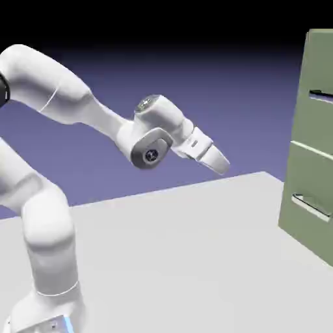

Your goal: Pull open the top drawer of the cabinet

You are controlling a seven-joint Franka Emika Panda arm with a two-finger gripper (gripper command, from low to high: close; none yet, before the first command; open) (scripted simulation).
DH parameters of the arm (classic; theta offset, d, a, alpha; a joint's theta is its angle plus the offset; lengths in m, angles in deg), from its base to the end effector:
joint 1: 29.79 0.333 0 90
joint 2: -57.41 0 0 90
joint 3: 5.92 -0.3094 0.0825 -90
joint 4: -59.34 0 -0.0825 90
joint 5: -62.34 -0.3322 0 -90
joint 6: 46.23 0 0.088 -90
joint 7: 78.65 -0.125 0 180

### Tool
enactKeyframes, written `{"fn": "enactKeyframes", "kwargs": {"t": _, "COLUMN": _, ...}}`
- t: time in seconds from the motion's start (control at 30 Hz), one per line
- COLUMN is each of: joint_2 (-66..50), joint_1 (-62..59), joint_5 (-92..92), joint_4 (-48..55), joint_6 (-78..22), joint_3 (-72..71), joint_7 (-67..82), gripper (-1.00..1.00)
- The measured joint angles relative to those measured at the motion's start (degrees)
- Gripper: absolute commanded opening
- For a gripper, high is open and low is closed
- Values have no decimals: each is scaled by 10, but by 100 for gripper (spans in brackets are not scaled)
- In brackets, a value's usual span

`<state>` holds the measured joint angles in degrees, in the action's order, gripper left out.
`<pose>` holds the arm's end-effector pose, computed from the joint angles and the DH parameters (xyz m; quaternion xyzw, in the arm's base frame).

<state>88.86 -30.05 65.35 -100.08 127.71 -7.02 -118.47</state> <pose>0.3725 0.0098 0.4769 -0.8754 0.2848 -0.3721 0.1188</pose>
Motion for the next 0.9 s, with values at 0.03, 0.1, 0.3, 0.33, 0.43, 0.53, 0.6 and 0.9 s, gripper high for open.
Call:
{"fn": "enactKeyframes", "kwargs": {"t": 0.03, "joint_2": -10, "joint_1": -8, "joint_5": 25, "joint_4": 13, "joint_6": -1, "joint_3": -9, "joint_7": 22, "gripper": 0}}
{"fn": "enactKeyframes", "kwargs": {"t": 0.1, "joint_2": -30, "joint_1": -24, "joint_5": 75, "joint_4": 39, "joint_6": -2, "joint_3": -27, "joint_7": 66, "gripper": 0}}
{"fn": "enactKeyframes", "kwargs": {"t": 0.3, "joint_2": -90, "joint_1": -71, "joint_5": 224, "joint_4": 118, "joint_6": -5, "joint_3": -82, "joint_7": 197, "gripper": 0}}
{"fn": "enactKeyframes", "kwargs": {"t": 0.33, "joint_2": -100, "joint_1": -79, "joint_5": 249, "joint_4": 131, "joint_6": -6, "joint_3": -91, "joint_7": 219, "gripper": 0}}
{"fn": "enactKeyframes", "kwargs": {"t": 0.43, "joint_2": -130, "joint_1": -103, "joint_5": 324, "joint_4": 170, "joint_6": -8, "joint_3": -118, "joint_7": 285, "gripper": 0}}
{"fn": "enactKeyframes", "kwargs": {"t": 0.53, "joint_2": -160, "joint_1": -126, "joint_5": 399, "joint_4": 209, "joint_6": -9, "joint_3": -146, "joint_7": 350, "gripper": 0}}
{"fn": "enactKeyframes", "kwargs": {"t": 0.6, "joint_2": -180, "joint_1": -142, "joint_5": 449, "joint_4": 235, "joint_6": -10, "joint_3": -164, "joint_7": 394, "gripper": 0}}
{"fn": "enactKeyframes", "kwargs": {"t": 0.9, "joint_2": -271, "joint_1": -213, "joint_5": 673, "joint_4": 353, "joint_6": -16, "joint_3": -246, "joint_7": 591, "gripper": 0}}
